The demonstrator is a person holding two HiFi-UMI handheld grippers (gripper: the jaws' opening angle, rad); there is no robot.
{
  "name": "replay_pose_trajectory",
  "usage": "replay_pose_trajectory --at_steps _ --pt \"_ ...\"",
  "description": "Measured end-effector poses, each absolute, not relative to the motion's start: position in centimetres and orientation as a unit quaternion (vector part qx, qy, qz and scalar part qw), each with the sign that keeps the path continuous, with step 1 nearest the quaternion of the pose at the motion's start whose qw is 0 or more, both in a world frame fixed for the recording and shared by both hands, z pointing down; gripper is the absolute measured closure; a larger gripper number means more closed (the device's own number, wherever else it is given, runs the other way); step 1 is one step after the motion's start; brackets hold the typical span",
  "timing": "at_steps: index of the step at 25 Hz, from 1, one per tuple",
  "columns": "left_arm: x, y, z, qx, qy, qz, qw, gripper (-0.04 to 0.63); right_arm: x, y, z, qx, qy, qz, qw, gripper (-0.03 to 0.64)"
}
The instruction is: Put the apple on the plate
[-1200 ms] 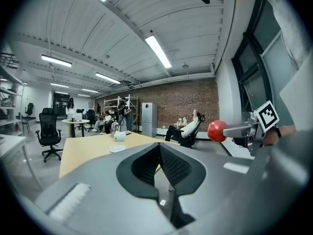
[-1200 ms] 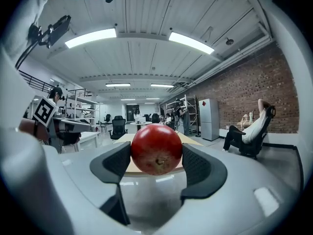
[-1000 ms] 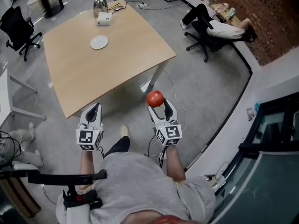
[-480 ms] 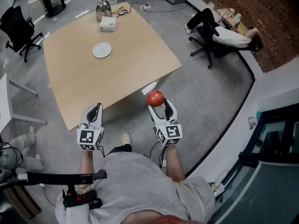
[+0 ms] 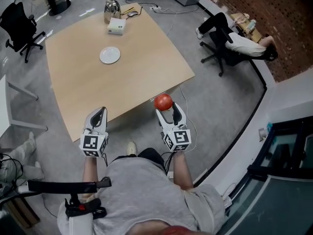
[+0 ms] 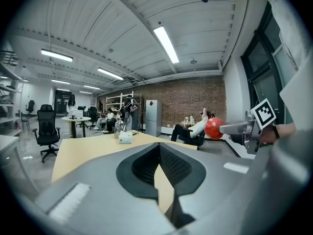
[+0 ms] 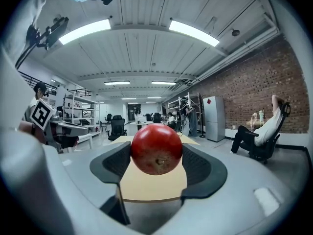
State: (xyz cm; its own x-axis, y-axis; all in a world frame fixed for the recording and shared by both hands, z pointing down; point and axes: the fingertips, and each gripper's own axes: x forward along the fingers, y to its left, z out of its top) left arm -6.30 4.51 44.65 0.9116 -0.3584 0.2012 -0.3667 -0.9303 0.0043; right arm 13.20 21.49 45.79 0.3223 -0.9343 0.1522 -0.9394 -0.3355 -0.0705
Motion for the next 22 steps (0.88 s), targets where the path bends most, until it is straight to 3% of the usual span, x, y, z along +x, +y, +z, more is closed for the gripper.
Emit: replay_pose_trajectory --at_steps 22 --pt "-6.9 -3.2 45.6 0.949 -0.295 0.102 0.041 0.575 17.2 8.5 46.9 0.746 -0.659 0.086 0.03 0.282"
